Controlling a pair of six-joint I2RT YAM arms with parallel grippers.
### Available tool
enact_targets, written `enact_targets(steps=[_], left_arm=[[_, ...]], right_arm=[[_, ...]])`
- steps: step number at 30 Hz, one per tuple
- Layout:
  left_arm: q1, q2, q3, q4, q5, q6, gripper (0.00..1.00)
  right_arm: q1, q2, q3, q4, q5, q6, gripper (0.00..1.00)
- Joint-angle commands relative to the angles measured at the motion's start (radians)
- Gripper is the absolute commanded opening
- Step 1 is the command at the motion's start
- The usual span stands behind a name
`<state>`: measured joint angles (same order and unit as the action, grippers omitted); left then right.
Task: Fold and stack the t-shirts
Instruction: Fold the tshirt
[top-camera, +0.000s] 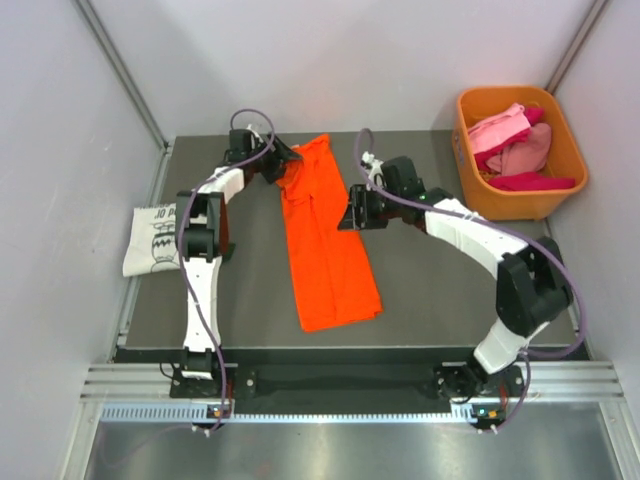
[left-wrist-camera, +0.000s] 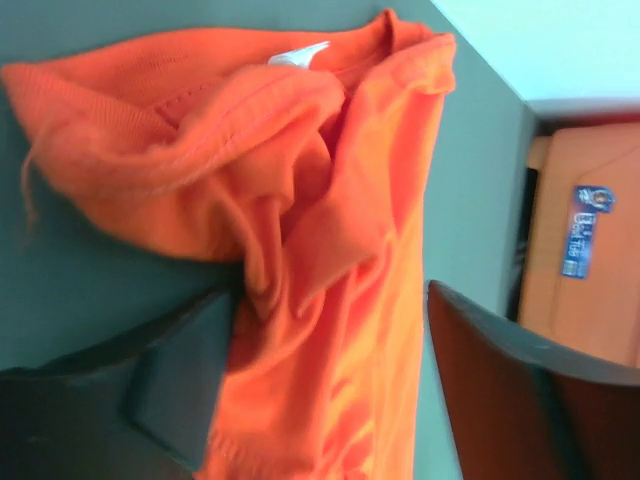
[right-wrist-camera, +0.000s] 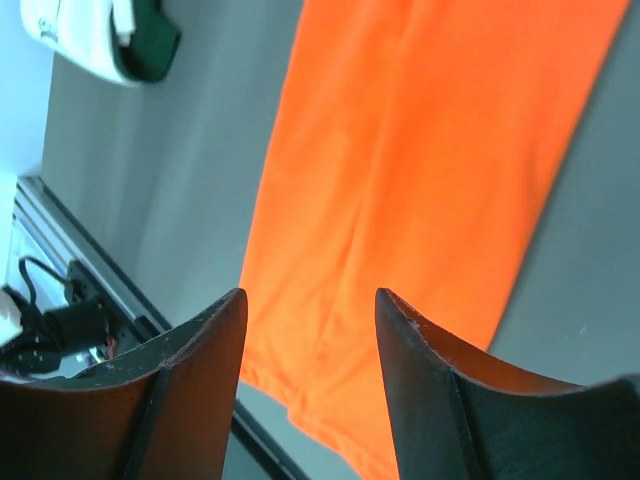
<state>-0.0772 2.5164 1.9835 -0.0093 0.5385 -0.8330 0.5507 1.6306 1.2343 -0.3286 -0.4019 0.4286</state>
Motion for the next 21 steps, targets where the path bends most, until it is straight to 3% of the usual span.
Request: enact_targets(steps=[1,14,21], left_arm=[[0.031,-0.063,-0.09,-0.046,-0.046,0.052,0.85],[0.047,-0.243,-0.229,-0.132,-0.098,0.156,0.85],[0.047,-0.222,-0.232,-0.144,-0.1,0.166,0.8]], right_arm=[[-0.075,0.109,0.108,0.026,-0.109,-0.034,0.55],[-0.276,0.534,0.537,-0.018,-0.252,0.015,0.57],[-0.282,0.67,0.597,-0.015,-0.313,0.038,0.57]])
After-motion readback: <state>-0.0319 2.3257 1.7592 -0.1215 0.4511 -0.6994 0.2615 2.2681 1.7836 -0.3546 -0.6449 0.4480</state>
